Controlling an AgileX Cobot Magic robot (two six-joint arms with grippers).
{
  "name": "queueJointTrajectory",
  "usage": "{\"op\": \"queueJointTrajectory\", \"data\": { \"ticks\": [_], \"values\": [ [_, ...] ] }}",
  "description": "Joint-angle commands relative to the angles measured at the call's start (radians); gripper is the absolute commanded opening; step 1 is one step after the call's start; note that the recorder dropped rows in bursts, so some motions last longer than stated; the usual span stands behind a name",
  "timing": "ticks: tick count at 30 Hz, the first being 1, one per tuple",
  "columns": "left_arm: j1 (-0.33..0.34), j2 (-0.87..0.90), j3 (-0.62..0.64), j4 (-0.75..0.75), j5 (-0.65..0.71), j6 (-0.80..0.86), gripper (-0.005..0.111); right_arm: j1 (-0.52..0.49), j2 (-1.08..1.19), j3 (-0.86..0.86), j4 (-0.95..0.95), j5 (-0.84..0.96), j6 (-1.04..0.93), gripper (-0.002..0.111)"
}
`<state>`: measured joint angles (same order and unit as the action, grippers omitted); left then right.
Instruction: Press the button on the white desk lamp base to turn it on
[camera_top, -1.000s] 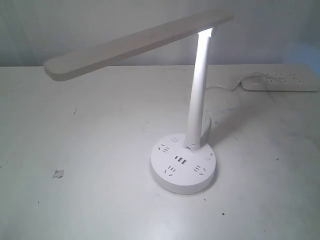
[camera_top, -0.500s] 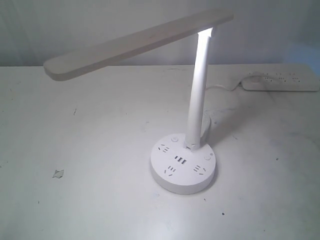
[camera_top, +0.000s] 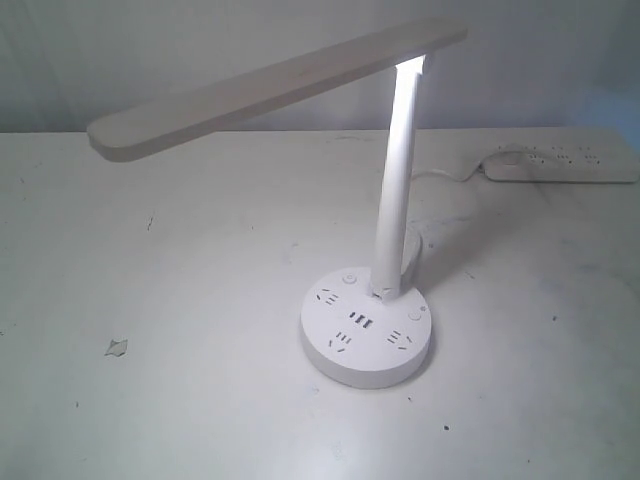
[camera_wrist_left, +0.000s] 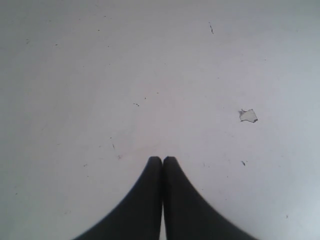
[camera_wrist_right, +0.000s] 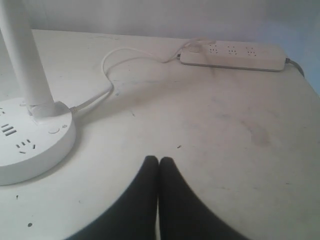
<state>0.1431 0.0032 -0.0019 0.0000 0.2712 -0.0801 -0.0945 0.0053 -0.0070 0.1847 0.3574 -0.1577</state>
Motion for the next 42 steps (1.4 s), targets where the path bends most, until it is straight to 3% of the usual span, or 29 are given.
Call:
{"op": "queueJointTrajectory", "data": {
  "ticks": [1, 24, 31, 42],
  "values": [
    [-0.005, -0.003, 0.002, 0.0, -0.004, 0.002, 0.0, -0.005, -0.005, 0.007, -0.001, -0.005, 0.005, 0.0],
    [-0.005, -0.003, 0.002, 0.0, -0.004, 0.002, 0.0, -0.005, -0.005, 0.007, -0.008, -0.005, 0.005, 0.0],
    [-0.005, -0.003, 0.002, 0.0, -0.004, 0.002, 0.0, -0.005, -0.005, 0.007, -0.096, -0.005, 0.005, 0.0],
    [-0.005, -0.003, 0.002, 0.0, -0.004, 0.002, 0.0, -0.005, -0.005, 0.007, -0.154, -0.005, 0.167, 0.0]
  ]
}}
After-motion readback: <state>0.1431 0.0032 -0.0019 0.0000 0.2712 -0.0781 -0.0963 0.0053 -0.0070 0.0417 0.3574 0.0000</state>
